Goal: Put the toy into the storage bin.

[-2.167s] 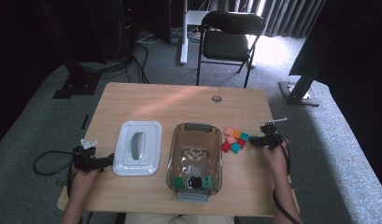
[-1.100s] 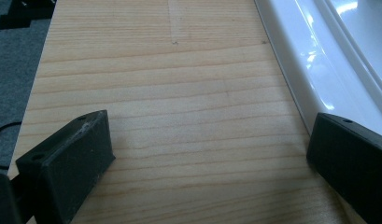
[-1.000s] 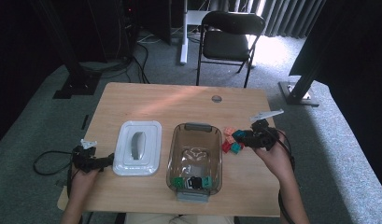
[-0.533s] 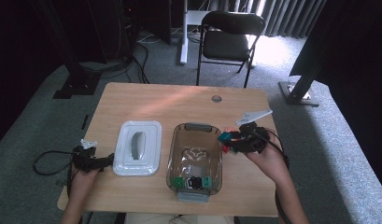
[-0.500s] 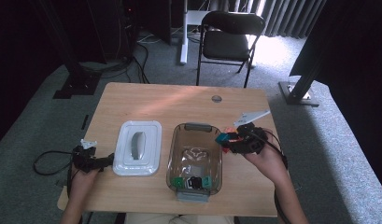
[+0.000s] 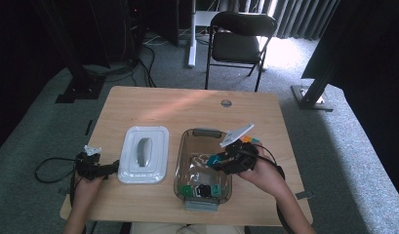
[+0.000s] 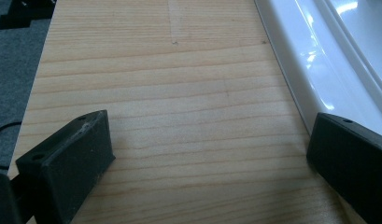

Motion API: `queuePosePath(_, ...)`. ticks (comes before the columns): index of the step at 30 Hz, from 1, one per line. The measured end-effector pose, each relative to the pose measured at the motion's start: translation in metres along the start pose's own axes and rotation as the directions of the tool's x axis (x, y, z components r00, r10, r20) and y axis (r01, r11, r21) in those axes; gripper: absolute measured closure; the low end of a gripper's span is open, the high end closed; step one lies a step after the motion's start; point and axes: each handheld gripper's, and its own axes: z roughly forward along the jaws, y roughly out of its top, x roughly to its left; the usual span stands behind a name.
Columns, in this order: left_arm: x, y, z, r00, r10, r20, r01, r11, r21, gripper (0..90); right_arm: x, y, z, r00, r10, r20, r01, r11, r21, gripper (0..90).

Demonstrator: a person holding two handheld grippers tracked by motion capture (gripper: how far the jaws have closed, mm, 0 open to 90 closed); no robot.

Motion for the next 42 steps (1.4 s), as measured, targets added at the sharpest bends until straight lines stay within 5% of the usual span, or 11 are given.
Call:
queuePosePath(13, 0.000, 0.000, 0.000, 1.0000, 0.000, 0.000, 0.000, 1.0000, 0.000, 0.8, 0.021, 0.004, 0.037, 0.9924, -0.068, -0.103, 0.077, 0.993, 0.092, 58.7)
queuePosePath(23, 0.000, 0.000, 0.000, 1.0000, 0.000, 0.000, 0.000, 1.0000, 0.000, 0.8, 0.036, 0.005, 0.071, 0.9779, -0.129, -0.165, 0.165, 0.960, 0.227, 58.6)
queuePosePath(38, 0.000, 0.000, 0.000, 1.0000, 0.000, 0.000, 0.000, 1.0000, 0.000, 0.8, 0.040, 0.008, 0.082, 0.9658, -0.171, -0.195, 0.222, 0.933, 0.284, 58.3)
queuePosePath(42, 0.000, 0.000, 0.000, 1.0000, 0.000, 0.000, 0.000, 1.0000, 0.000, 0.8, 0.040, 0.008, 0.082, 0.9654, -0.165, -0.202, 0.217, 0.937, 0.275, 55.1)
